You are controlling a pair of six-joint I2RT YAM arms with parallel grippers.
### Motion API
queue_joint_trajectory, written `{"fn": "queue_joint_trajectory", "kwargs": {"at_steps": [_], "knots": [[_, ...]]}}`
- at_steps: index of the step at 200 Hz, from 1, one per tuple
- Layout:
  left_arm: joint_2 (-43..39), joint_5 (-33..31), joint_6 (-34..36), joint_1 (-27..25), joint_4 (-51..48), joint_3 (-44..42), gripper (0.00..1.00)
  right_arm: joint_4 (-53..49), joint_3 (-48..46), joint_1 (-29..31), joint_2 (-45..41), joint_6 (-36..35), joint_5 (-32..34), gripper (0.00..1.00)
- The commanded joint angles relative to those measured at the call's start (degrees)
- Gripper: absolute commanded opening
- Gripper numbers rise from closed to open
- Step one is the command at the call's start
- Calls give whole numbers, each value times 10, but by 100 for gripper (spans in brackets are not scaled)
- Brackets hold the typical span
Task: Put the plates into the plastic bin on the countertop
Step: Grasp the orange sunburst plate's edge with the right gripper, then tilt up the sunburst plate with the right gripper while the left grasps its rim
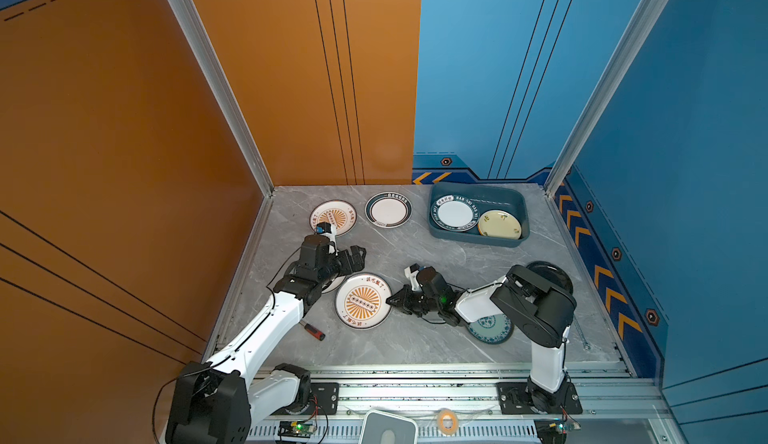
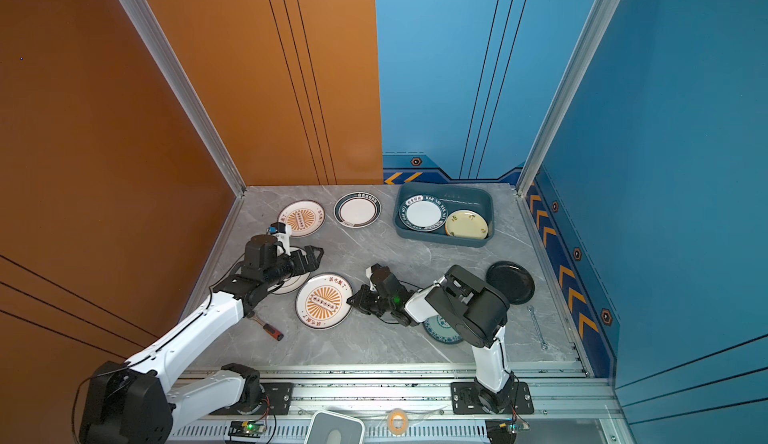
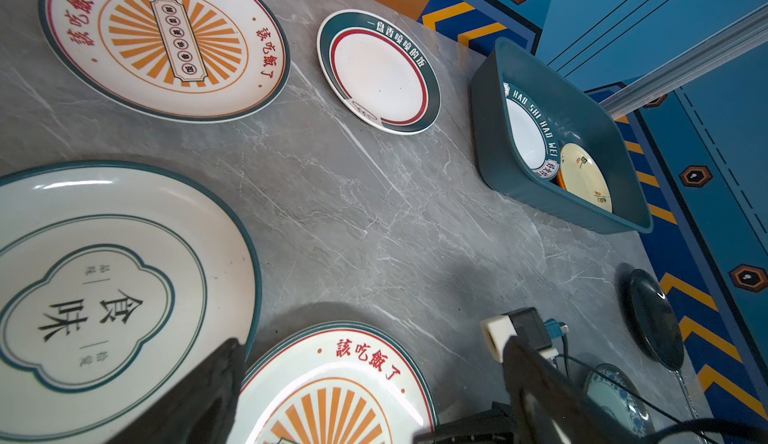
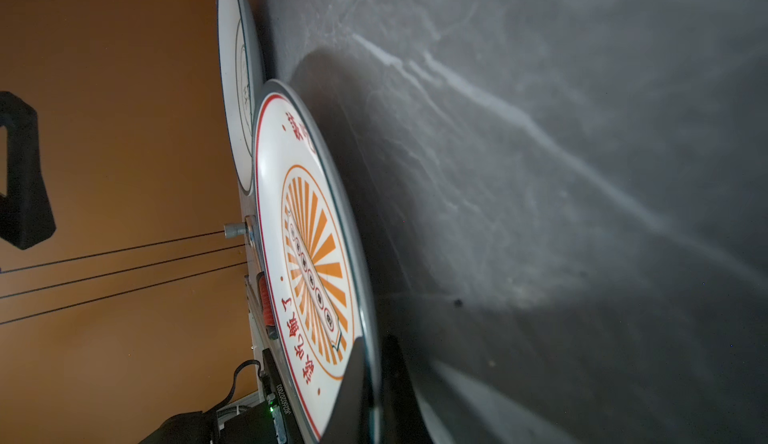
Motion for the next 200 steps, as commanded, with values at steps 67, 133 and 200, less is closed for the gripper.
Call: {"fn": "queue_joint_trajectory", "kwargs": {"at_steps": [67, 133, 200], "knots": [[34, 89, -8, -3, 69, -16, 98, -233, 14, -92, -175, -98, -2, 0], [83, 178, -45, -8, 141, -18, 98, -305, 24, -147, -275, -121, -35, 0], [134, 236, -88, -35, 219, -19, 97, -299, 21, -159, -326, -112, -48, 0]]}}
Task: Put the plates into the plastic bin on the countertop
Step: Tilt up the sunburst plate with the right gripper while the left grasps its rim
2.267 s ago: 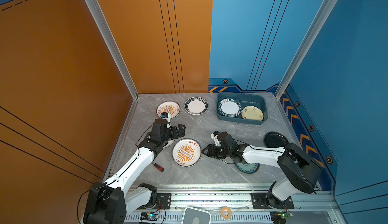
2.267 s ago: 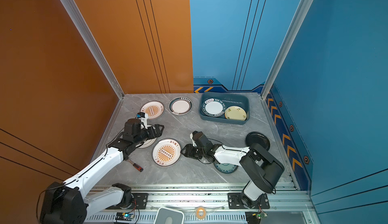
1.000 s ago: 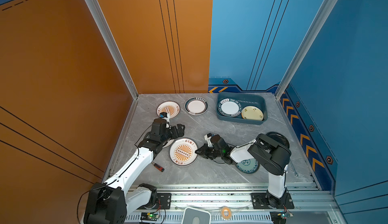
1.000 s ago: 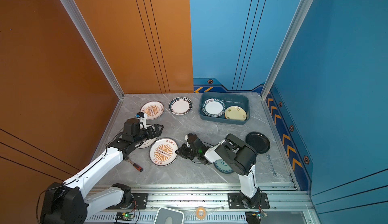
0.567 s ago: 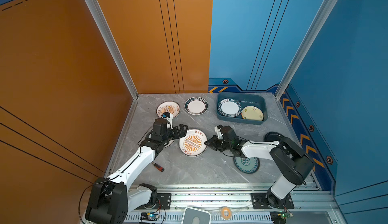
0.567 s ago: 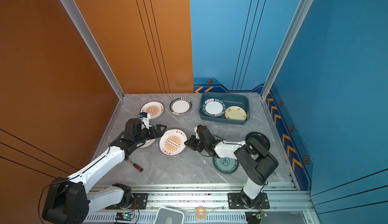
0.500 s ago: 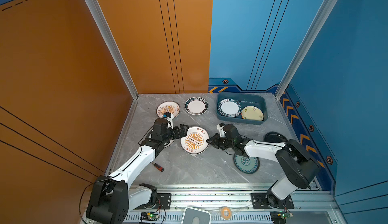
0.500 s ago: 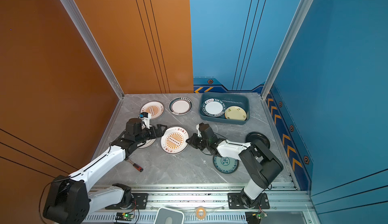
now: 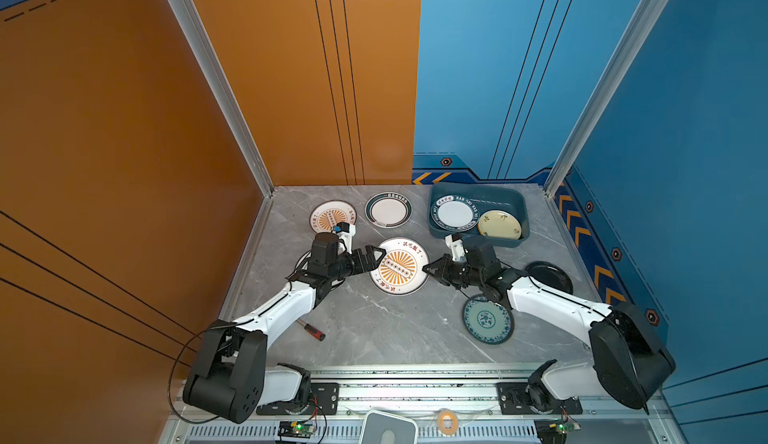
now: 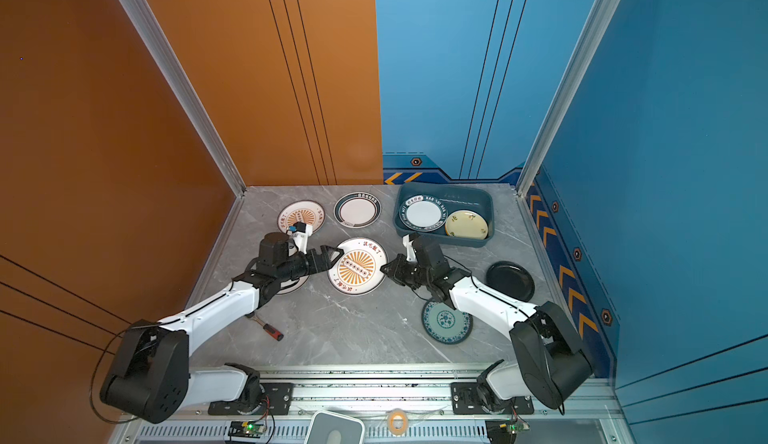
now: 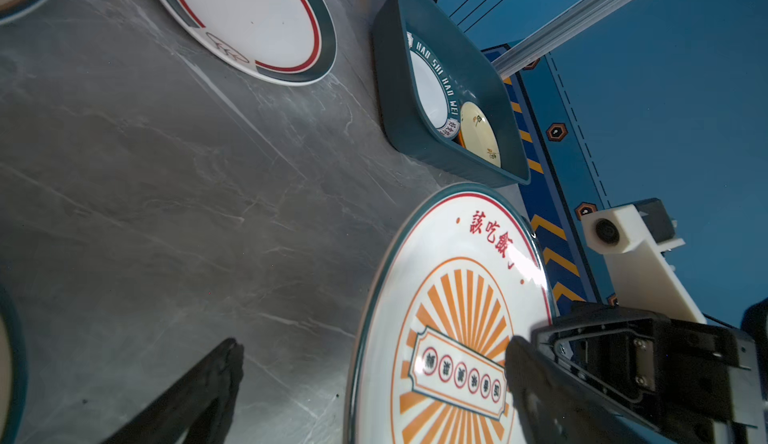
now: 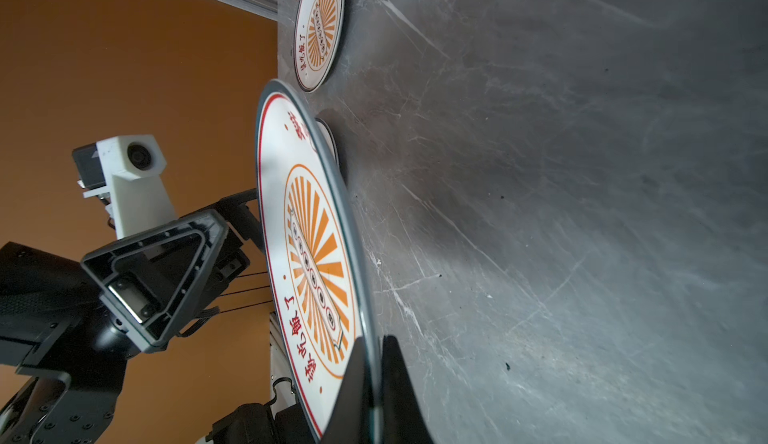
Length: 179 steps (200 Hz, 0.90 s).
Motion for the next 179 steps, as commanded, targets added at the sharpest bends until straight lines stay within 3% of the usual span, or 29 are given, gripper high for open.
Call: {"fn": "queue_joint_trajectory", "kwargs": {"at_steps": [1, 18, 35, 51, 92, 135, 158, 179], "knots": [[16, 47, -25, -16, 52, -8, 96, 8, 16, -5, -21, -5, -18, 0], [26, 59, -40, -25, 75, -7, 88, 16, 15, -7, -22, -1, -20, 0], [36, 79, -63, -31, 109, -10, 66, 25, 16, -9, -21, 2, -24, 0], [48, 96, -81, -34, 136, -10, 55, 33, 17, -9, -19, 5, -25, 0], [56, 112, -94, -38, 154, -8, 38, 34, 15, -11, -19, 1, -30, 0], [60, 134, -108, -38, 173, -3, 27, 29, 7, -21, -19, -6, -35, 4], [69, 149, -120, -38, 190, 0, 12, 35, 4, -25, -19, -5, -39, 4], [74, 155, -129, -38, 202, 1, 11, 38, 4, -27, -19, -5, -41, 5]]}}
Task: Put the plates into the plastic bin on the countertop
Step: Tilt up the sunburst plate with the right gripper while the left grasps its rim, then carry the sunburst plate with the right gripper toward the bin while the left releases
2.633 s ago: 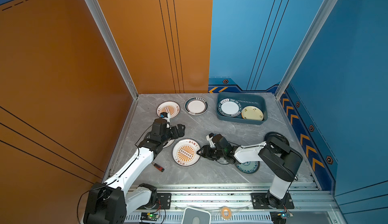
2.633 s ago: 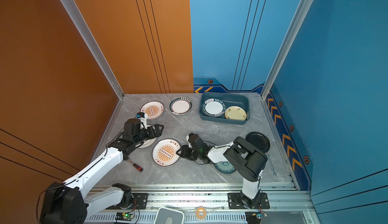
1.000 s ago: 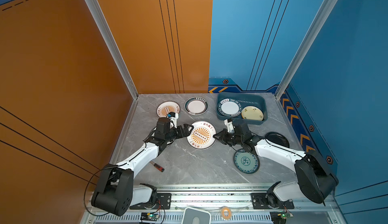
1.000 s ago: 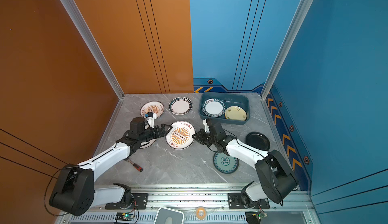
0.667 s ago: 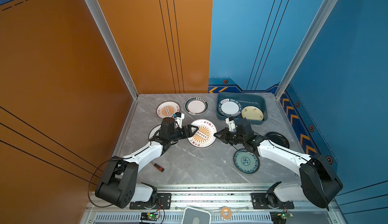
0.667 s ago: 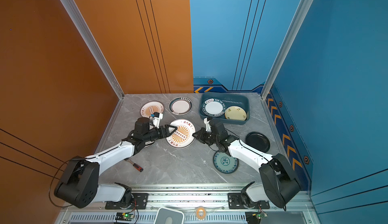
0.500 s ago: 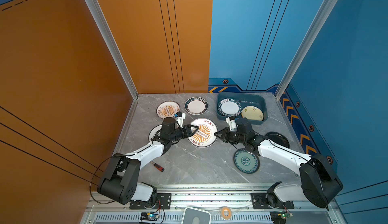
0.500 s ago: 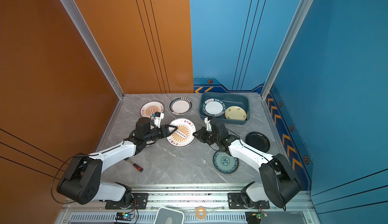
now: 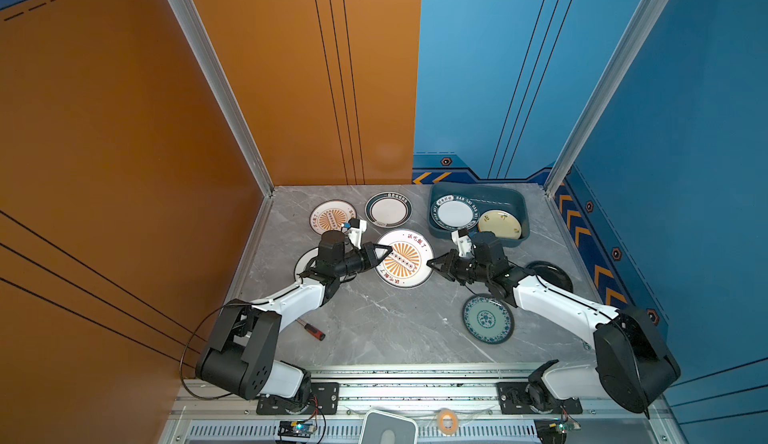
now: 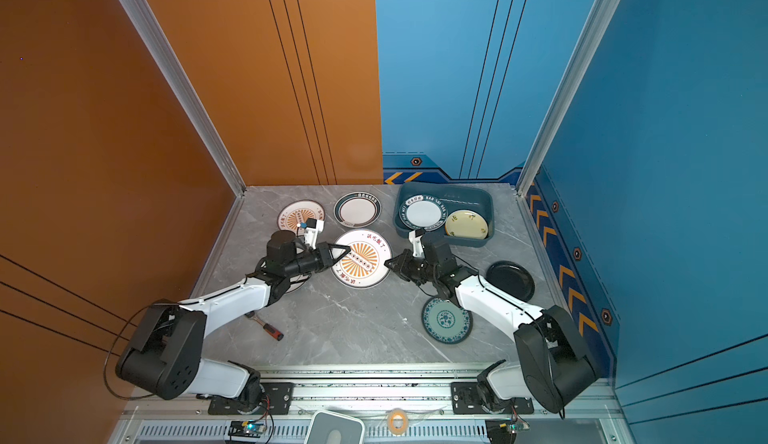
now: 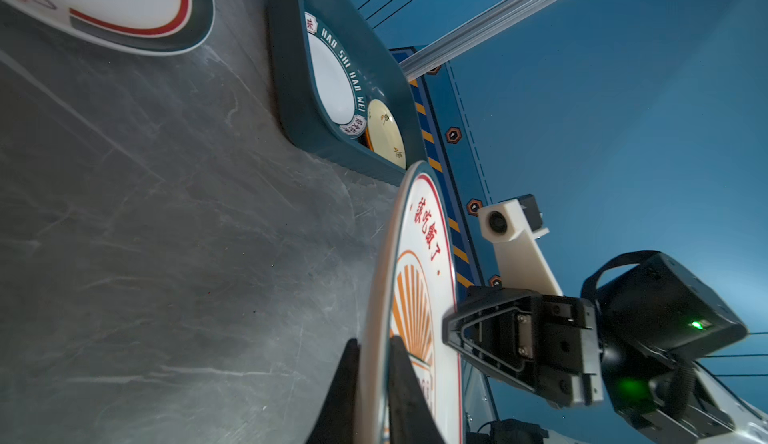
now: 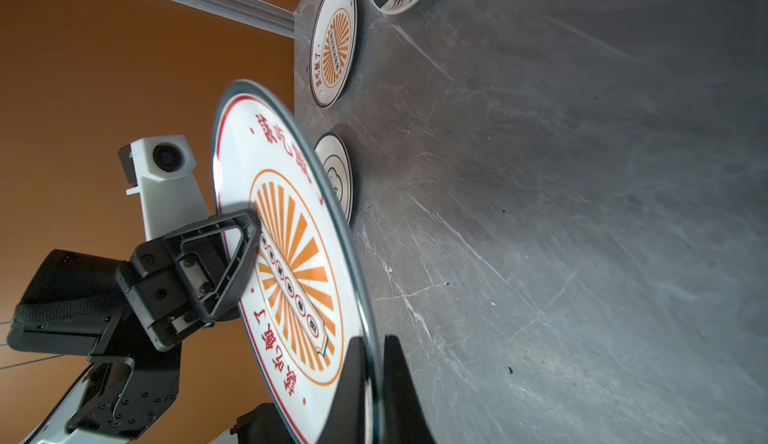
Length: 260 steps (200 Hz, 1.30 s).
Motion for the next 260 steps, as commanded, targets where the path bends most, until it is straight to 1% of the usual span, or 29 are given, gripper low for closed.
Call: {"fn": "queue_joint_trajectory", "kwargs": {"at_steps": [1, 8, 16, 35, 49, 65, 90, 129, 137, 156, 175, 194, 199, 215, 238, 243, 260], "knots": [[12, 53, 17, -16, 27, 4, 11, 27, 7, 6, -10, -9, -9, 5], [14, 55, 15, -16, 30, 4, 11, 28, 7, 5, -10, -9, -10, 6], [15, 58, 13, -16, 32, 6, 11, 30, 8, 5, -10, -9, -12, 10], [17, 63, 10, -17, 36, 8, 11, 46, 6, 3, -10, -6, -17, 29], [18, 66, 7, -18, 38, 10, 11, 64, 6, 2, -5, 1, -25, 38], [19, 69, 4, -19, 41, 12, 11, 87, 10, 3, 5, 12, -35, 42], [21, 75, -6, -20, 52, 15, 11, 109, 20, 5, 27, 20, -44, 42], [24, 84, -11, -20, 59, 16, 12, 146, 31, 9, 58, 32, -62, 34], [25, 85, -11, -20, 60, 16, 13, 151, 32, 9, 63, 33, -64, 30], [26, 85, -11, -20, 62, 15, 17, 161, 30, 10, 69, 36, -68, 16], [31, 84, -11, -19, 64, 14, 26, 167, 27, 10, 68, 38, -71, 9], [39, 82, -13, -19, 67, 14, 37, 169, 26, 11, 66, 38, -72, 4], [40, 82, -13, -19, 68, 14, 39, 168, 26, 12, 65, 38, -72, 3], [47, 80, -15, -19, 69, 14, 52, 167, 26, 11, 62, 39, -72, 1], [47, 78, -13, -19, 71, 12, 63, 155, 28, 4, 49, 36, -65, 0], [47, 78, -11, -19, 71, 10, 65, 148, 30, 1, 45, 34, -63, 0], [45, 77, -7, -17, 71, 7, 78, 101, 39, -17, 27, 11, -49, 0]]}}
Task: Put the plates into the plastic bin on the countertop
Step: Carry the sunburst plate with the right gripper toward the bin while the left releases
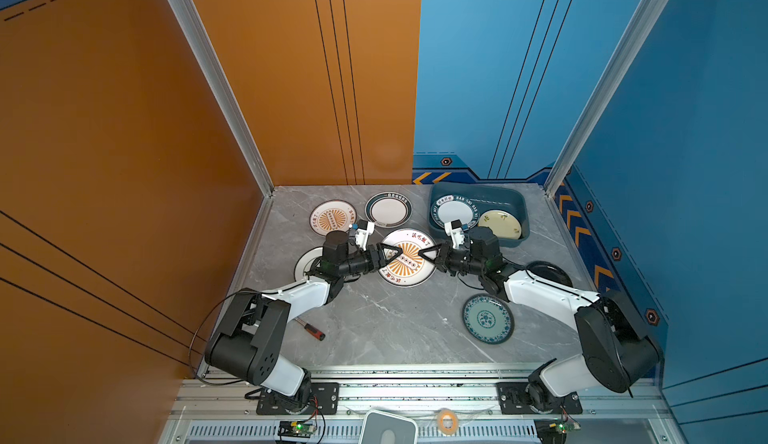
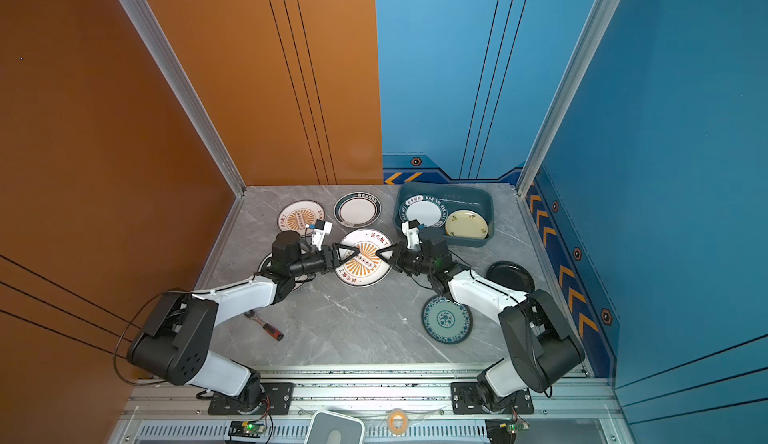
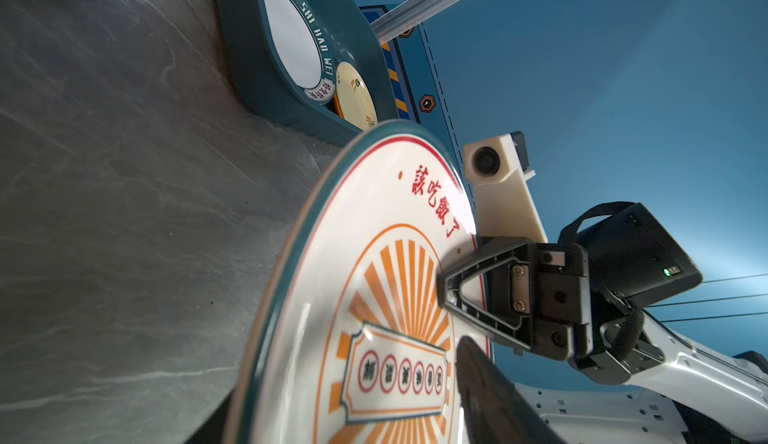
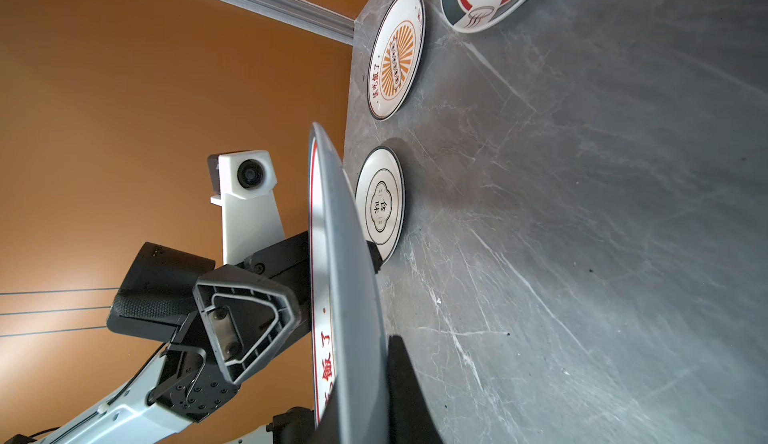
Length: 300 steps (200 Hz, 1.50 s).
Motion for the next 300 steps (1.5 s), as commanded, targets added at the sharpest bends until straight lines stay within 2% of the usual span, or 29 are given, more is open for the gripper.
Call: {"fn": "queue_joint_trajectory", "kwargs": {"at_steps": [1, 16, 26, 41, 56, 82, 98, 134, 170, 235, 300], "knots": [[2, 14, 13, -7, 16, 5, 79, -37, 27, -14, -36, -22, 0, 0], [-1, 13, 19, -3, 14, 1, 85, -96, 40, -39, -54, -48, 19, 0], [-5, 10, 26, 1, 8, -1, 100, -124, 48, -61, -67, -61, 27, 0], [-24, -12, 60, 4, -31, -3, 98, -158, 61, -98, -81, -75, 34, 0], [-55, -60, 118, 1, -129, 8, 98, -208, 84, -131, -88, -99, 47, 0], [-111, -189, 204, -13, -295, 36, 98, -274, 128, -186, -74, -133, 67, 0], [-134, -243, 217, -11, -338, 44, 98, -294, 156, -214, -47, -148, 69, 0], [-160, -305, 215, -2, -372, 45, 98, -302, 210, -266, 26, -156, 78, 0], [-153, -305, 215, -1, -384, 50, 98, -309, 268, -287, 104, -163, 101, 0], [-138, -290, 217, 3, -377, 50, 98, -295, 365, -290, 246, -139, 109, 0], [-132, -278, 216, 9, -370, 49, 98, -283, 406, -289, 323, -126, 119, 0]]}}
